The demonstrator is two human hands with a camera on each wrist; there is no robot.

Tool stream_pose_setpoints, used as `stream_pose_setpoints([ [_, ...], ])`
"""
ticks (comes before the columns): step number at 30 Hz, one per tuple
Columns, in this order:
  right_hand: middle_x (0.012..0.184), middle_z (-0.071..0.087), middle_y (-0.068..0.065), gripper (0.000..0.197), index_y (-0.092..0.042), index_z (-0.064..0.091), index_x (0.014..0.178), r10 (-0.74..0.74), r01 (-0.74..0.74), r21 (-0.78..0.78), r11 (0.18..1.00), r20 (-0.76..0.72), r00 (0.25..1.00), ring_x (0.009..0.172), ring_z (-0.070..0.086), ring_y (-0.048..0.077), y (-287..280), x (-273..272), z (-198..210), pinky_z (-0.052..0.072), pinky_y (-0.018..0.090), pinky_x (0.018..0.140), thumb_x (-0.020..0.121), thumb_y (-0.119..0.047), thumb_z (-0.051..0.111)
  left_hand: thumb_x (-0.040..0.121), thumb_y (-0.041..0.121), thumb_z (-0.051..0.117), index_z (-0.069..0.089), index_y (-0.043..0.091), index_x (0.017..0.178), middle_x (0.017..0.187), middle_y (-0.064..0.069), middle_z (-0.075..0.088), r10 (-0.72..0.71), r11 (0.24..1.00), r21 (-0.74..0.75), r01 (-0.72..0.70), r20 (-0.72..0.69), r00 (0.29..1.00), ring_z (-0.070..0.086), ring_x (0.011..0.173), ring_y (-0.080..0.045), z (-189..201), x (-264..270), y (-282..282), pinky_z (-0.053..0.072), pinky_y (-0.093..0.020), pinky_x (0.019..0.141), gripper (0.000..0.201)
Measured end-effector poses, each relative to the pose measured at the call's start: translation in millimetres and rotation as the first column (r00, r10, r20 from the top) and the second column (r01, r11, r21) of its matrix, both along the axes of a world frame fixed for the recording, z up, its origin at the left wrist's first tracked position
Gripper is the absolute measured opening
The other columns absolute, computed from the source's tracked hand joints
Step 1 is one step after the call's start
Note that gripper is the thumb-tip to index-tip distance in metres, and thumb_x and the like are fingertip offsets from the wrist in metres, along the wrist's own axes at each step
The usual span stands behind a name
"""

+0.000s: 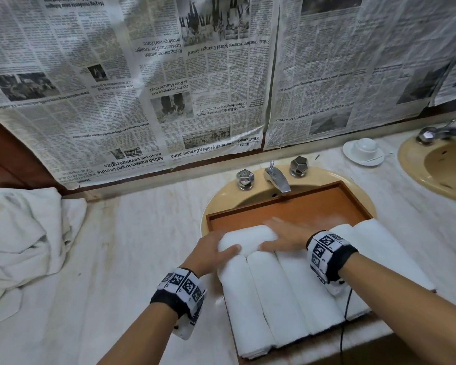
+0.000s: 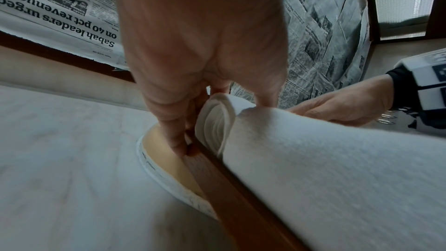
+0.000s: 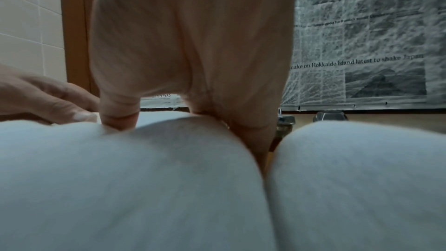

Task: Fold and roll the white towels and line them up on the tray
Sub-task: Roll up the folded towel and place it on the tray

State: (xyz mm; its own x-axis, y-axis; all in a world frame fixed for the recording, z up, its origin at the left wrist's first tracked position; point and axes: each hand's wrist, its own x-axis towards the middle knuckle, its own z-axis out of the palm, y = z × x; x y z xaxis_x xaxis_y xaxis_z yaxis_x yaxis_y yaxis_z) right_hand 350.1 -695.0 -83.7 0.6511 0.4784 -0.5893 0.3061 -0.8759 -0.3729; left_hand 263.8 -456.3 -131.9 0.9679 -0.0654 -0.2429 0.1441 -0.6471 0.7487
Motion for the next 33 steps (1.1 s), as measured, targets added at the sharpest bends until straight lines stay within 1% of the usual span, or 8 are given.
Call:
stream_pose_setpoints([
  [3,0.155,0.029,0.003,0.089,-0.02,0.025,0.153,0.013,-0.012,-0.042,0.999,0.01,1.0,0.138,0.036,0.025,0.6,2.4,-3.3,0.034,0.042,0.111,0.086,-0.068,0.058,0.087,0.058,0.063,0.059,0.022,0.124,0.119,0.003,0.062,-0.013,0.997,0.074,0.015,-0.029,1.0,0.058,0.107,-0.015,3.4,2.1,-5.8,0.048,-0.035,0.094,0.051],
  [6,0.151,0.033,0.003,0.091,-0.02,0.028,0.152,0.02,-0.019,-0.056,0.998,0.028,0.999,0.138,0.037,0.027,1.8,4.1,-1.1,0.035,0.04,0.109,0.083,-0.073,0.056,0.087,0.059,0.062,0.056,0.016,0.124,0.123,-0.001,0.057,-0.024,0.99,0.136,0.03,-0.049,0.999,0.054,0.111,-0.019,9.1,4.2,-9.3,0.044,-0.033,0.094,0.057],
  [11,0.162,0.022,0.005,0.098,-0.017,0.023,0.156,0.011,-0.013,0.008,1.0,0.133,0.991,0.148,0.023,0.024,0.1,0.1,11.2,0.026,0.044,0.119,0.084,-0.074,0.056,0.094,0.047,0.063,0.046,0.018,0.143,0.142,-0.002,0.049,-0.008,0.988,0.155,0.0,0.052,0.999,0.044,0.13,-0.017,20.6,-3.4,-1.5,0.032,-0.024,0.101,0.059],
  [15,0.16,0.026,-0.001,0.091,-0.021,0.025,0.155,0.032,-0.045,0.056,0.997,0.211,0.977,0.145,0.028,0.02,10.0,-17.2,29.4,0.031,0.042,0.116,0.085,-0.072,0.054,0.095,0.047,0.061,0.05,0.015,0.14,0.14,-0.001,0.052,-0.004,0.988,0.154,-0.006,0.069,0.998,0.048,0.128,-0.018,31.2,-17.0,13.9,0.037,-0.027,0.1,0.057],
  [17,0.159,0.027,-0.003,0.091,-0.022,0.026,0.155,0.037,-0.057,0.079,0.995,0.237,0.971,0.144,0.03,0.018,21.8,-29.0,37.6,0.033,0.041,0.115,0.085,-0.073,0.054,0.095,0.05,0.06,0.05,0.02,0.14,0.143,0.001,0.05,-0.003,0.988,0.153,-0.01,0.083,0.997,0.046,0.131,-0.017,32.4,-25.4,24.6,0.037,-0.028,0.104,0.055],
  [25,0.151,0.037,-0.002,0.087,-0.022,0.032,0.151,0.093,-0.14,0.132,0.981,0.312,0.946,0.138,0.037,0.02,108.6,-98.0,57.7,0.037,0.041,0.111,0.084,-0.072,0.056,0.095,0.054,0.058,0.044,0.023,0.145,0.151,0.002,0.041,0.066,0.986,0.143,-0.091,0.174,0.983,0.039,0.138,-0.014,40.1,-97.5,99.6,0.03,-0.028,0.112,0.06],
  [28,0.159,0.027,-0.002,0.09,-0.021,0.026,0.155,0.114,-0.159,0.123,0.98,0.313,0.943,0.144,0.03,0.019,153.2,-130.7,57.2,0.031,0.04,0.116,0.086,-0.072,0.054,0.094,0.055,0.057,0.042,0.024,0.146,0.151,0.004,0.04,0.122,0.977,0.153,-0.149,0.174,0.977,0.038,0.138,-0.015,39.5,-137.9,147.1,0.031,-0.03,0.112,0.062],
  [33,0.16,0.026,-0.001,0.088,-0.018,0.023,0.156,0.177,-0.234,0.135,0.963,0.335,0.926,0.144,0.029,0.017,235.5,-179.3,50.4,0.03,0.034,0.114,0.09,-0.068,0.052,0.094,0.057,0.055,0.039,0.024,0.148,0.153,0.003,0.037,0.201,0.954,0.188,-0.232,0.171,0.965,0.035,0.14,-0.017,38.8,-202.8,230.7,0.029,-0.032,0.114,0.065],
])
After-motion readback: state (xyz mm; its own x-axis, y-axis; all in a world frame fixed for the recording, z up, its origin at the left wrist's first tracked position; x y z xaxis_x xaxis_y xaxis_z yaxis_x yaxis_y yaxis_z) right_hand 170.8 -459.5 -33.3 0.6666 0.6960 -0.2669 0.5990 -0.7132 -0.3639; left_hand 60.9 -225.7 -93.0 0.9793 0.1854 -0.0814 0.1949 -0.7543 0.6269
